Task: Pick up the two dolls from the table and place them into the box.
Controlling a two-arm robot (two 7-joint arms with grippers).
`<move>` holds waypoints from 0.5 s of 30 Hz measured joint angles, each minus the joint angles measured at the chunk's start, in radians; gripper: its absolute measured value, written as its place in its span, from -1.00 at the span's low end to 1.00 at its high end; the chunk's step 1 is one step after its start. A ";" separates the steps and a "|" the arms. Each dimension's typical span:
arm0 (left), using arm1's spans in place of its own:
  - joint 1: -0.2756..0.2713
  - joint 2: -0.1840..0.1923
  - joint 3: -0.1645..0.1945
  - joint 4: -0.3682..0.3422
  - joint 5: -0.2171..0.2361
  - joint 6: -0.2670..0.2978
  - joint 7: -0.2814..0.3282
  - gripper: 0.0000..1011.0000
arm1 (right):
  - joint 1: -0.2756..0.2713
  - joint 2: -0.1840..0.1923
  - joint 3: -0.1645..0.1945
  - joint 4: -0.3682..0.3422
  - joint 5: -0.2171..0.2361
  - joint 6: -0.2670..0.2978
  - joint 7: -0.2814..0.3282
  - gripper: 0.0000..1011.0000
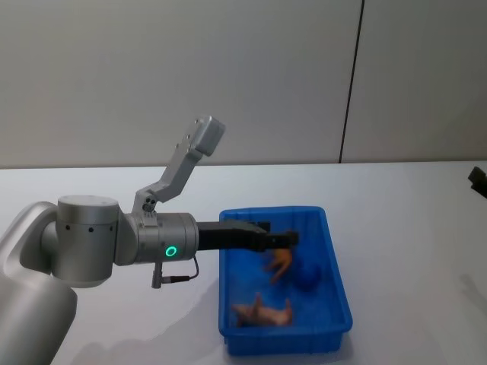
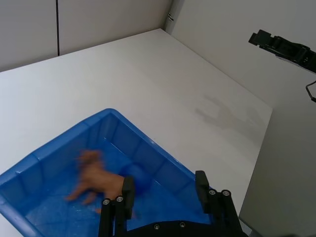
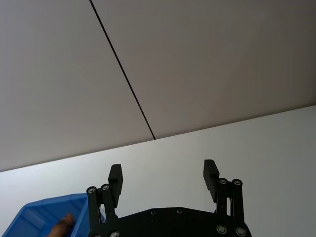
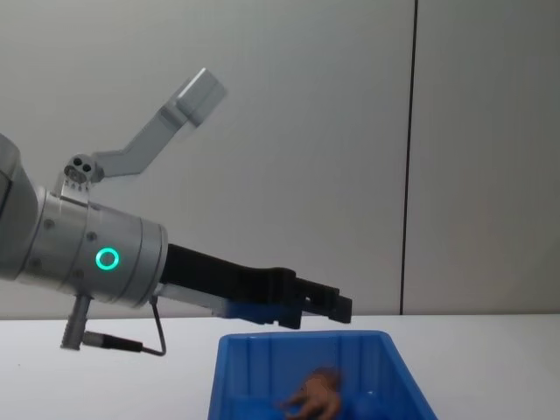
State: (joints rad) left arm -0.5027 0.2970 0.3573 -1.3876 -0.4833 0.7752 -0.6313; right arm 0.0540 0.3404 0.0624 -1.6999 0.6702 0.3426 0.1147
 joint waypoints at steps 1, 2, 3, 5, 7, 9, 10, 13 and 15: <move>0.000 0.000 0.000 0.001 0.000 0.001 -0.002 0.54 | 0.000 0.000 0.000 0.000 0.000 0.000 0.000 0.98; -0.001 0.000 0.001 0.002 0.000 0.003 -0.004 0.54 | 0.000 0.000 0.000 0.000 0.000 0.000 0.000 0.98; -0.002 0.000 0.001 0.004 -0.001 0.005 -0.006 0.59 | 0.000 0.000 0.000 0.000 0.000 0.000 0.000 0.98; -0.003 0.000 0.002 0.005 -0.002 0.006 -0.006 0.75 | 0.000 0.000 0.000 0.000 0.000 0.000 0.000 0.98; -0.003 0.000 0.002 0.005 -0.003 0.006 -0.004 0.81 | 0.000 0.000 0.000 0.000 0.000 0.000 0.000 0.98; -0.002 0.001 0.001 -0.001 -0.005 0.001 0.006 0.92 | 0.000 0.000 0.000 0.000 0.000 0.000 0.000 0.98; -0.002 0.001 0.001 -0.003 -0.006 -0.003 0.012 0.96 | 0.000 0.000 0.000 0.000 0.000 0.000 0.000 0.99; 0.003 0.004 -0.002 -0.016 -0.010 -0.016 0.037 0.98 | 0.000 0.000 0.000 0.000 0.000 0.000 0.000 0.98; 0.007 0.006 -0.005 -0.029 -0.013 -0.029 0.060 0.98 | 0.000 0.000 0.000 0.000 0.000 0.000 0.000 0.98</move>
State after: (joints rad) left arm -0.4961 0.3025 0.3521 -1.4162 -0.4966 0.7462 -0.5709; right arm 0.0540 0.3404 0.0624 -1.6999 0.6702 0.3425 0.1147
